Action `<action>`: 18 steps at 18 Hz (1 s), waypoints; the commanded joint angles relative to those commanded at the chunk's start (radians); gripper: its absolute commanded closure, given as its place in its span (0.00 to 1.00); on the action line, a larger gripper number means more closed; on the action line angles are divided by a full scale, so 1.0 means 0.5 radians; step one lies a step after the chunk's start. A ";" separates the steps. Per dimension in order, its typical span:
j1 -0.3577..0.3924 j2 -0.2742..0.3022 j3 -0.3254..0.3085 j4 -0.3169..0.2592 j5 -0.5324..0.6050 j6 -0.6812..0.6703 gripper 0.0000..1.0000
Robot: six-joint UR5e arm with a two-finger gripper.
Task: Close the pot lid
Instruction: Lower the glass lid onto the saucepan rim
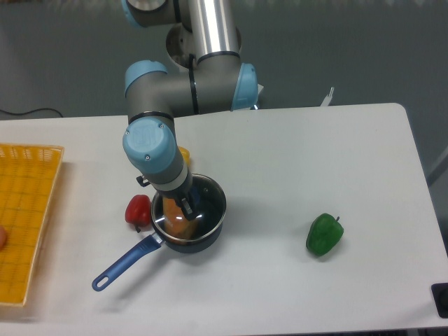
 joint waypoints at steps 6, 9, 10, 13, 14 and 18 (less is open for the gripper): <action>-0.003 -0.006 0.000 0.000 0.000 -0.015 0.52; -0.006 -0.009 0.000 0.000 0.000 -0.025 0.52; -0.006 -0.009 0.000 0.000 0.000 -0.025 0.52; -0.006 -0.012 0.003 0.000 0.000 -0.028 0.52; -0.006 -0.012 0.003 0.003 0.000 -0.034 0.52; -0.006 -0.015 0.009 0.003 0.000 -0.037 0.52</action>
